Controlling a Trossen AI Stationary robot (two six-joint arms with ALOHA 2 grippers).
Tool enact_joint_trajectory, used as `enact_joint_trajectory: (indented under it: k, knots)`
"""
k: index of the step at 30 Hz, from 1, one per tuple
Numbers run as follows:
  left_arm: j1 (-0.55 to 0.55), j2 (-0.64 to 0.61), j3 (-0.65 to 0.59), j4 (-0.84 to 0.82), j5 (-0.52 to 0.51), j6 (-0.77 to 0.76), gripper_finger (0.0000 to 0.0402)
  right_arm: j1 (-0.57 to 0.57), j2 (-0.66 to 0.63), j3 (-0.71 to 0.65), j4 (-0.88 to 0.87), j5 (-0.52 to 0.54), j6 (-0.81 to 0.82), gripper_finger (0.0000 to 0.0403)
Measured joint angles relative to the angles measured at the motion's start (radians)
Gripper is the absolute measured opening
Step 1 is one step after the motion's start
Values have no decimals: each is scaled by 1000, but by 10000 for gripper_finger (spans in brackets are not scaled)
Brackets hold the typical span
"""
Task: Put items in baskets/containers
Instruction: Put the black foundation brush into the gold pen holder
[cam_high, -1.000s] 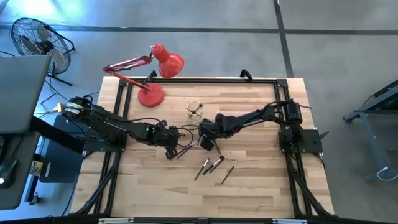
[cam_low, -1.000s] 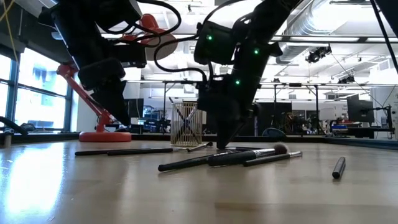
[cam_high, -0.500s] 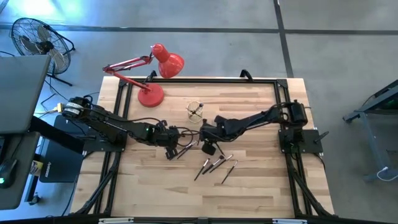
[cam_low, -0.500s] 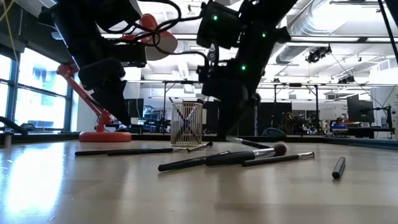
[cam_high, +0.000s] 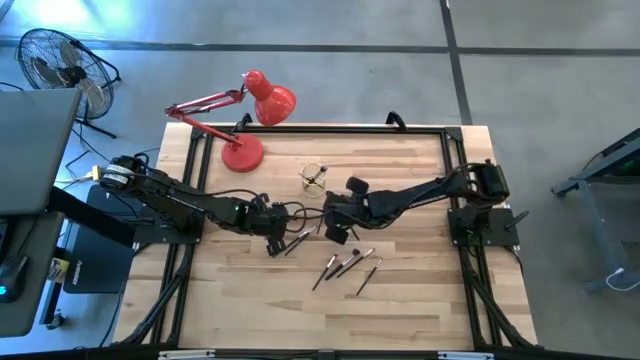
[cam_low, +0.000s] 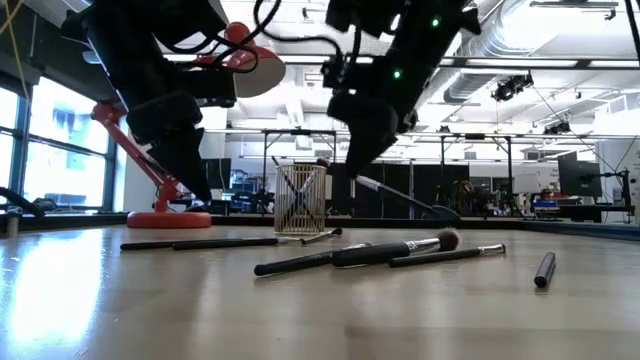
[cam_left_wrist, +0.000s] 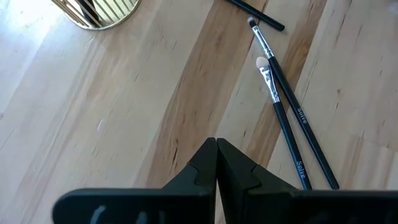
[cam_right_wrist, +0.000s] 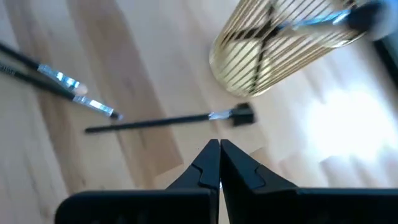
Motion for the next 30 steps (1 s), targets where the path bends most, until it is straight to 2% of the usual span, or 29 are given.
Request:
enact_joint_trajectory:
  k: [5,8,13,16,21,26,30]
  knots:
    - [0,0,0,2,0,0,0,20,-81,-78,85,89,-41,0]
    - [0,0,0,5,1,0,0,21,-161,-183,247,94,-74,0]
    - [0,0,0,14,6,0,0,-10,-323,-425,711,13,-175,0]
    - [0,0,0,24,7,0,0,-45,-389,-553,1006,-86,-250,0]
    - [0,0,0,66,12,31,0,-118,-370,-660,1358,-192,-409,0]
    - [0,0,0,96,19,60,0,-200,-271,-638,1575,-342,-539,0]
    - [0,0,0,102,19,71,0,-253,-177,-568,1656,-416,-587,0]
